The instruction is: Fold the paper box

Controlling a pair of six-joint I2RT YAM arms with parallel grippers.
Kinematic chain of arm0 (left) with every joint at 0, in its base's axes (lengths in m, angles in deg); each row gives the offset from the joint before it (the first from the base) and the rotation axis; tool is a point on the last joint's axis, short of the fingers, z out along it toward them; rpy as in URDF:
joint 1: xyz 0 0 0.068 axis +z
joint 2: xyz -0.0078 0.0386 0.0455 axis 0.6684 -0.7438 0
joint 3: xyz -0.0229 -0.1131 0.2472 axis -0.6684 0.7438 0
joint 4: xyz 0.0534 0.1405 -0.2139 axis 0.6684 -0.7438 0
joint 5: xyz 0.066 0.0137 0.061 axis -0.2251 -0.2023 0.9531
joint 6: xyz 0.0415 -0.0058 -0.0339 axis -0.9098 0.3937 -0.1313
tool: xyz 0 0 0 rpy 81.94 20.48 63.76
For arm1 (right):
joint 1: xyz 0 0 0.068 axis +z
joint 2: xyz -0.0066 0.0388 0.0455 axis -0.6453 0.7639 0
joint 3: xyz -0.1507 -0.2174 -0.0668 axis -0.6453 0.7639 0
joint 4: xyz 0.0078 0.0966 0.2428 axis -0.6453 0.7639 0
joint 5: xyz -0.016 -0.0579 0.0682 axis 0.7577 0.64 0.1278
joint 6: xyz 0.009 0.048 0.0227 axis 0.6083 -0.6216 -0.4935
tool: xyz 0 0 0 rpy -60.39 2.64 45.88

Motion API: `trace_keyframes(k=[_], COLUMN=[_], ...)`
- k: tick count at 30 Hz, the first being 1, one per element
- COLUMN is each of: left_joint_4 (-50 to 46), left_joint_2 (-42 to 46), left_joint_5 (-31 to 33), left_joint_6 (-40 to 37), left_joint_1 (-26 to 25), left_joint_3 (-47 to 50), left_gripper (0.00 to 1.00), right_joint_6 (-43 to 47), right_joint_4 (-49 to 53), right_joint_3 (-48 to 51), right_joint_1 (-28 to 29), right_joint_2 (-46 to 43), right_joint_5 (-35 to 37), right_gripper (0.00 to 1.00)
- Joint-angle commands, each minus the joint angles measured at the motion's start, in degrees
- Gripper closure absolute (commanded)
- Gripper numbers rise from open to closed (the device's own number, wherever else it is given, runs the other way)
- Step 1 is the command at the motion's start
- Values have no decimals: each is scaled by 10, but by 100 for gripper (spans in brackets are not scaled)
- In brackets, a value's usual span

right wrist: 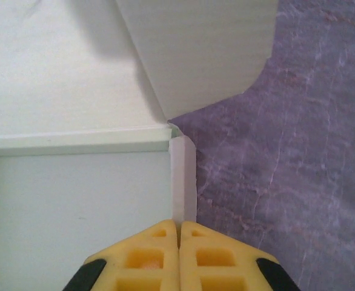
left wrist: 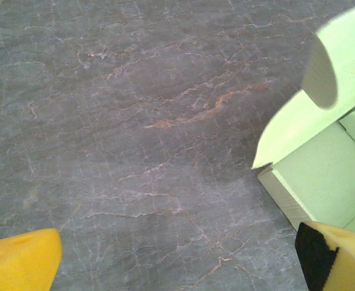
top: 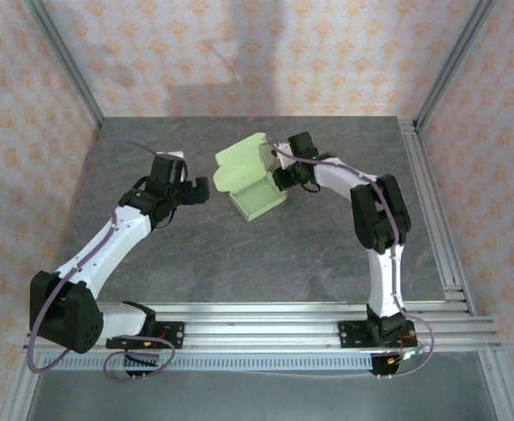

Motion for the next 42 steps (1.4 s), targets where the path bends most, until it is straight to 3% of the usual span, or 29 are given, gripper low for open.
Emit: trace_keyframes(k=[1,3,7,9,29,33,42], left_joint_4=[8,11,16,18,18,18,49], left_joint_2=[4,2,-6,-9,-18,-20,-21], left_joint_5=[4,1,-3,-3,-1,-1,13], left_joint_6=[-11,-10,-10,-10,-13,-13,36], left_joint_1=[8,8,9,9,11,12,26], left_joint_3=[13,16,17,16,19,19,43], left_gripper=[0,0,0,0,0,0,0], right_joint_6=[-62,-94,-135,-137,-121,-120,-134], right_joint_4=[-34,-45,-64,-52,11,10,-37], right_joint_3=[45,66,94,87,30,34,66], right_joint_1=[17,24,33,34,33,33,34], right_joint_2=[-48,-66,-87,-81,-9,-14,-71], right_joint_5=[59,82,97,100,82,83,113], right_gripper=[93,93,77,76,75,83,89])
